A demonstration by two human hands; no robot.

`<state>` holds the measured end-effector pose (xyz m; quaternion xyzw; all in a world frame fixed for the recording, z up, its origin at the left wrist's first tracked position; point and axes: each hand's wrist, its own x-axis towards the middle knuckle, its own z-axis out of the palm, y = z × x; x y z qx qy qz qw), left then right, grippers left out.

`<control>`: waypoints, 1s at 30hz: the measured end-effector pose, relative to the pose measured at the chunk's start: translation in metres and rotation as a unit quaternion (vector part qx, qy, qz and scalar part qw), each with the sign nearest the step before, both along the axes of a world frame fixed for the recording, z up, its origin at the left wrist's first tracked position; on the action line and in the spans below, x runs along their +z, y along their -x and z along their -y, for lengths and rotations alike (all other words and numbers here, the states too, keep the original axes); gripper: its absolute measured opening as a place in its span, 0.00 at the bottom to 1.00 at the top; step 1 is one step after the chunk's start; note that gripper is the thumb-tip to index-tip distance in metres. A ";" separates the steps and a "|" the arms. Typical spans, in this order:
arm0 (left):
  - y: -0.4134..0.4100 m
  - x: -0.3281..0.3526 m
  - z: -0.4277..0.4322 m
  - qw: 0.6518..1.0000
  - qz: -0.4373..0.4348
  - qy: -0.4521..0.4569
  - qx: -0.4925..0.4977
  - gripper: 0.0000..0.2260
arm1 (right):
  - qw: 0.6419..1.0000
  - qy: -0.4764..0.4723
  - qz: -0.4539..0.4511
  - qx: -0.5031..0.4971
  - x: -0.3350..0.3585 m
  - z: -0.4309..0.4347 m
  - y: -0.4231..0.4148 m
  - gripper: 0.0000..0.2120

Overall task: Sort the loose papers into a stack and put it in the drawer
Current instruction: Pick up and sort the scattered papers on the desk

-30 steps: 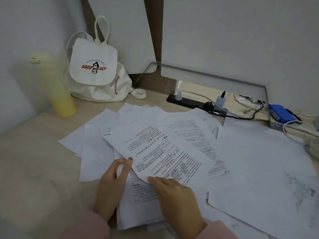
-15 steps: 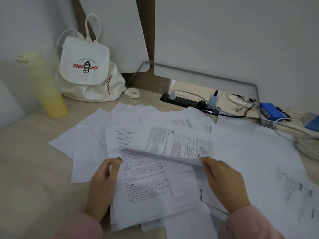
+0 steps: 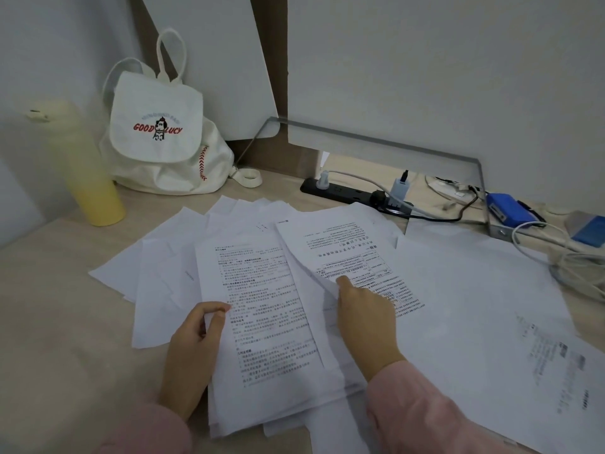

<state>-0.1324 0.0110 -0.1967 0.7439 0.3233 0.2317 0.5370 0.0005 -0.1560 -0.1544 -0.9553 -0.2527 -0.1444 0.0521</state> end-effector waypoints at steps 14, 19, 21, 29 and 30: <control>0.001 -0.001 0.000 1.000 0.005 -0.008 -0.010 0.07 | 0.987 0.130 -0.082 0.046 -0.005 -0.016 0.012 0.15; 0.001 0.004 0.001 0.998 0.031 0.045 -0.011 0.10 | 0.993 -0.007 -0.006 0.119 0.003 0.021 -0.001 0.15; 0.001 0.009 0.002 0.997 0.046 0.069 0.005 0.12 | 0.978 -0.087 -0.006 0.190 0.000 0.040 -0.009 0.14; 0.004 0.012 0.002 0.990 0.072 0.123 0.020 0.18 | 0.929 -0.324 -0.146 0.099 -0.016 0.101 -0.048 0.33; 0.004 0.013 0.003 0.990 0.073 0.121 0.017 0.16 | 0.918 -0.353 -0.168 0.070 -0.016 0.104 -0.049 0.34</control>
